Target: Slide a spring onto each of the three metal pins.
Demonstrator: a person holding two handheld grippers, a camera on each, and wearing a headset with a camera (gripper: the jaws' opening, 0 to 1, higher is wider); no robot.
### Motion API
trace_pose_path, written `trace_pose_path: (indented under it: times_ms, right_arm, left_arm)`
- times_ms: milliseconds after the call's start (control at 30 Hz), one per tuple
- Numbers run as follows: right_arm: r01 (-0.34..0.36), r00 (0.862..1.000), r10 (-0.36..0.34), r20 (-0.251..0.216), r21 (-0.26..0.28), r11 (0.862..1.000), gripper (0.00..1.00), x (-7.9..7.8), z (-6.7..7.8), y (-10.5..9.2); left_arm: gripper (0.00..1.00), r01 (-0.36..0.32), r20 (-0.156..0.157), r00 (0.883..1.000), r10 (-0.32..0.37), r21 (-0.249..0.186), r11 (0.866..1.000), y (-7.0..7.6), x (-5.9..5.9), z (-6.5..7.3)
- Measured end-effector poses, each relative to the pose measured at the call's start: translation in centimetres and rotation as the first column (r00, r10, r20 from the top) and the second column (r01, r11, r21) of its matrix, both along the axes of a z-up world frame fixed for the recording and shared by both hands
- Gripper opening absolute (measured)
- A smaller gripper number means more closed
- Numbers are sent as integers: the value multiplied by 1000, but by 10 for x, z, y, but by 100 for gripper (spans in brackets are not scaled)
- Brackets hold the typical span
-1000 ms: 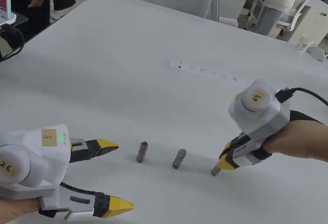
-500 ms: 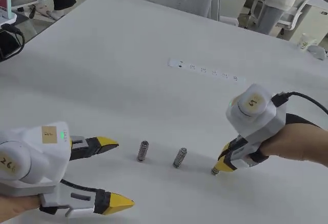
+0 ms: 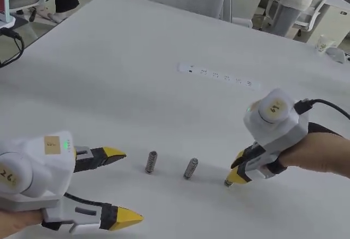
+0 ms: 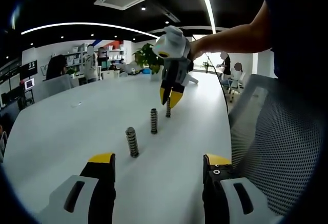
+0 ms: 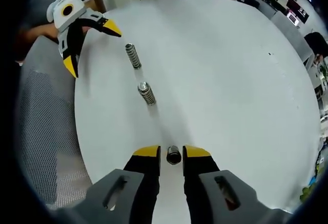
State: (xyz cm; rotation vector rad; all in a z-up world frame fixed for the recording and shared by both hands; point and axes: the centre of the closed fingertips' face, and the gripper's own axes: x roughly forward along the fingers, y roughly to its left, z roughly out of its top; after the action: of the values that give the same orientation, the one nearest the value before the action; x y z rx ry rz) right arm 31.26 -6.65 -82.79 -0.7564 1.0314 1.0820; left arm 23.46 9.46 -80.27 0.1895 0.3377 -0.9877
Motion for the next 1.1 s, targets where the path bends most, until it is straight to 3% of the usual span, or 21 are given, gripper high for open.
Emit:
trace_pose_path:
  times_ms: [267, 567, 867, 1100]
  right_arm:
    - [10, 999, -12, 41, 46, 999, 22, 0, 13, 0]
    - [35, 994, -51, 95, 163, 986, 31, -4, 36, 4]
    - [49, 981, -99, 164, 286, 957, 41, -10, 51, 0]
    - [69, 958, -176, 227, 413, 908, 48, -16, 62, -6]
  left_arm:
    - [66, -2, -3, 1000, 2, -5, 1000, 0, 2, 2]
    - [67, -22, -1, 1000, 22, -13, 1000, 5, 4, 7]
    - [68, -45, -3, 999, 45, -19, 999, 8, 4, 14]
    - [68, -62, 1, 998, 62, -23, 998, 11, 5, 20]
